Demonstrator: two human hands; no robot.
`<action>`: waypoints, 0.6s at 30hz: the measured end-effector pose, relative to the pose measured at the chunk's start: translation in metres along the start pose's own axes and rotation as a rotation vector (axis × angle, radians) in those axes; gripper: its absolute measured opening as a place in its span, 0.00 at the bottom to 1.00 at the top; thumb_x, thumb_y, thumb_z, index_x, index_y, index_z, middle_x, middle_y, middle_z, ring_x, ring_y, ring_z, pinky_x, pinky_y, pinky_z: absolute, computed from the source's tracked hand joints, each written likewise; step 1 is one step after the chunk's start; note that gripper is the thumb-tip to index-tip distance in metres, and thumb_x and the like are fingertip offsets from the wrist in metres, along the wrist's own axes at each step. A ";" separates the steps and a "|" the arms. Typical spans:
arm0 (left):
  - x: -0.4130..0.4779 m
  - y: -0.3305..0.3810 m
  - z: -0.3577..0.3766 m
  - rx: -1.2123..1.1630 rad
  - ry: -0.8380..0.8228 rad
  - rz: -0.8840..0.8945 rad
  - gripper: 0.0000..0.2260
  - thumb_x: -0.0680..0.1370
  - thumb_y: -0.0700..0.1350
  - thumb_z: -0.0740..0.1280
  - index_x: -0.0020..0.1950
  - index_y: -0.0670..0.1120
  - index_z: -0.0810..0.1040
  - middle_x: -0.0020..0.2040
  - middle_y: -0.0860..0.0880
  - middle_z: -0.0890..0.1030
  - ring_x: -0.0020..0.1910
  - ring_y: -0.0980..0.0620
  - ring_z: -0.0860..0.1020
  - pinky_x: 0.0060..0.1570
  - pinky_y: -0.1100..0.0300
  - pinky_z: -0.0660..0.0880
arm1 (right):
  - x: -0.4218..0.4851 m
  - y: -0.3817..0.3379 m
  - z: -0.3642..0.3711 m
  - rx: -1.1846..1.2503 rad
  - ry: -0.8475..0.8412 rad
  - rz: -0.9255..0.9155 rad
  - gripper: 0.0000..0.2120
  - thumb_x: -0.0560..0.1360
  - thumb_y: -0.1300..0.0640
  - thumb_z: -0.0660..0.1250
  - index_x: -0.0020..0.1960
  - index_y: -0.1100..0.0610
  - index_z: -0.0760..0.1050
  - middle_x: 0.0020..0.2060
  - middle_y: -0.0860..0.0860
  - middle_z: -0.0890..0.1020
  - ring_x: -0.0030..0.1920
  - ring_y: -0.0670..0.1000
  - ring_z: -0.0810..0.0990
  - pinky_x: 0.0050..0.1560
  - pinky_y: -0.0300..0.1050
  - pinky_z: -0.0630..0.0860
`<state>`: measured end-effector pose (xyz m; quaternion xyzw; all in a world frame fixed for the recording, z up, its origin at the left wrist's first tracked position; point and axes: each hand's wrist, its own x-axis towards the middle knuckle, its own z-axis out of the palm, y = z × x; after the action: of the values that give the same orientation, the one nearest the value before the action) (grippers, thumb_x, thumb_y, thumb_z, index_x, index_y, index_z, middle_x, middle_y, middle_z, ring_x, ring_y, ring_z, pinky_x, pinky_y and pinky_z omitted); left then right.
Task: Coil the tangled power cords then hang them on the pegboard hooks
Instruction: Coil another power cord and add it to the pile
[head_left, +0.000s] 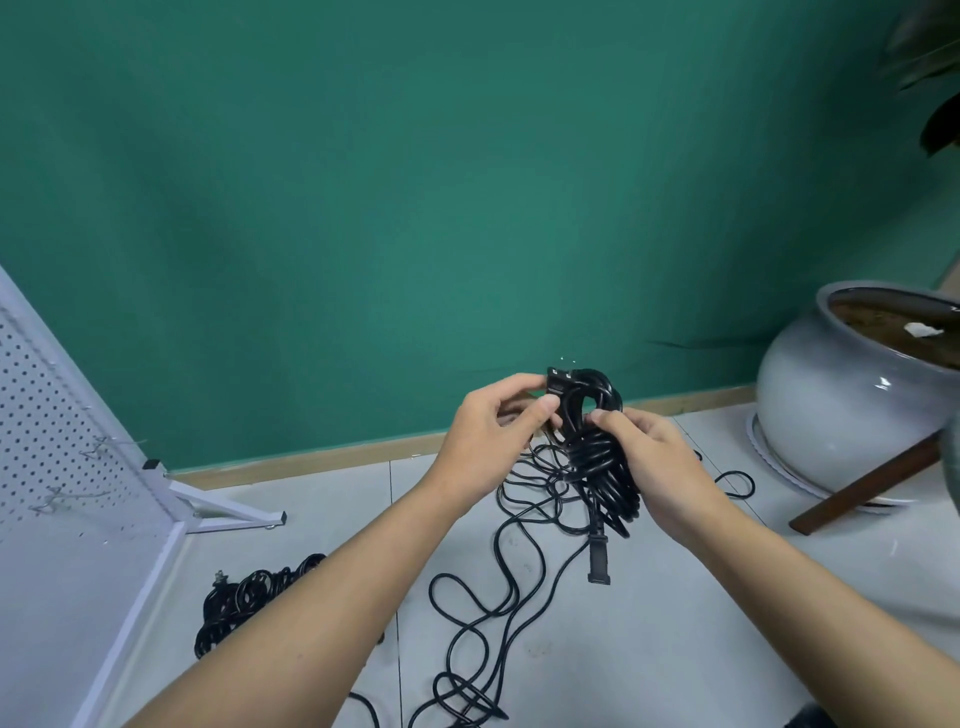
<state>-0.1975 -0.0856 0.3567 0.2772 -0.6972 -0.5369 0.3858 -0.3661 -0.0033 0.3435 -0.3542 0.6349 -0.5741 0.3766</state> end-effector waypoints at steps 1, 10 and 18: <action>0.000 0.001 0.000 -0.016 -0.013 -0.005 0.06 0.83 0.42 0.68 0.56 0.48 0.84 0.44 0.46 0.86 0.42 0.58 0.81 0.45 0.68 0.74 | 0.002 0.001 -0.001 0.010 0.007 0.003 0.14 0.81 0.53 0.67 0.50 0.65 0.82 0.39 0.58 0.83 0.39 0.57 0.79 0.46 0.55 0.75; -0.002 0.000 0.013 0.358 0.017 0.036 0.08 0.80 0.46 0.71 0.57 0.53 0.88 0.45 0.55 0.83 0.46 0.54 0.79 0.47 0.66 0.72 | -0.001 0.004 0.001 0.049 -0.021 -0.021 0.11 0.80 0.54 0.70 0.47 0.61 0.84 0.46 0.65 0.85 0.43 0.60 0.82 0.53 0.63 0.79; -0.003 0.006 0.007 0.331 0.067 0.001 0.08 0.76 0.44 0.77 0.54 0.50 0.88 0.37 0.50 0.86 0.31 0.62 0.75 0.38 0.73 0.72 | 0.002 0.007 0.000 0.023 0.024 -0.059 0.10 0.81 0.54 0.69 0.49 0.60 0.84 0.47 0.65 0.85 0.43 0.57 0.82 0.55 0.64 0.78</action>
<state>-0.2019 -0.0781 0.3611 0.3544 -0.7629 -0.4051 0.3581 -0.3671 -0.0043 0.3359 -0.3614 0.6220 -0.5965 0.3561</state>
